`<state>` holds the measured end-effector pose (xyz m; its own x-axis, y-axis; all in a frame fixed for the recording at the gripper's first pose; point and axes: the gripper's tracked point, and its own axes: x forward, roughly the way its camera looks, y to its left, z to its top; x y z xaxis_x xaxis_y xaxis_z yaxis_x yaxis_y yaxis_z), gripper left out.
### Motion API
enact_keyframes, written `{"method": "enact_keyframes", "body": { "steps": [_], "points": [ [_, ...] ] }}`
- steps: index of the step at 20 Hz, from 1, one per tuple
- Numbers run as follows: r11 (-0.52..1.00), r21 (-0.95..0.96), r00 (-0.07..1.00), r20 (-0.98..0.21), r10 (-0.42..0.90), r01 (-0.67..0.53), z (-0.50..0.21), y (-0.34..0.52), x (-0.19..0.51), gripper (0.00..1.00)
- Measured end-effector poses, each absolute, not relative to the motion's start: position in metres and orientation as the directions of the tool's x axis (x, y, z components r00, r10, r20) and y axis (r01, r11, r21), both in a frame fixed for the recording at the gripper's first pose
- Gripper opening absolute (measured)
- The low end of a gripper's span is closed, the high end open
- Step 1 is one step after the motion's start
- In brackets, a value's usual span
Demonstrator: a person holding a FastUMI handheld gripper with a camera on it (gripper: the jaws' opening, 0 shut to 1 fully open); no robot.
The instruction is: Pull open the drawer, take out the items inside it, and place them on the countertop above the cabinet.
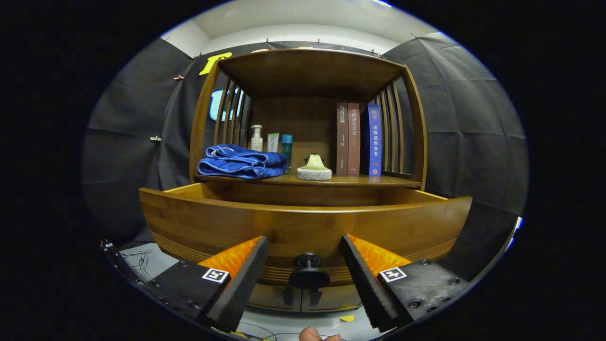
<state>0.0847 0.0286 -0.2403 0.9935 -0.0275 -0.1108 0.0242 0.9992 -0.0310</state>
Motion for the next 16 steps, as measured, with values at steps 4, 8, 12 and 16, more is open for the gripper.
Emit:
{"method": "enact_keyframes", "body": {
  "steps": [4,8,12,16],
  "points": [
    [0.999,-0.037,0.994,-0.108,-0.028,0.024,-0.239,0.027,0.102,1.0],
    [0.999,-0.037,0.994,-0.108,-0.031,0.027,-0.241,0.028,0.121,1.0],
    [0.999,-0.037,0.994,-0.105,-0.032,0.028,-0.243,0.028,0.14,1.0],
    [0.999,-0.038,0.994,-0.104,-0.032,0.028,-0.244,0.027,0.158,1.0]
  ]
}}
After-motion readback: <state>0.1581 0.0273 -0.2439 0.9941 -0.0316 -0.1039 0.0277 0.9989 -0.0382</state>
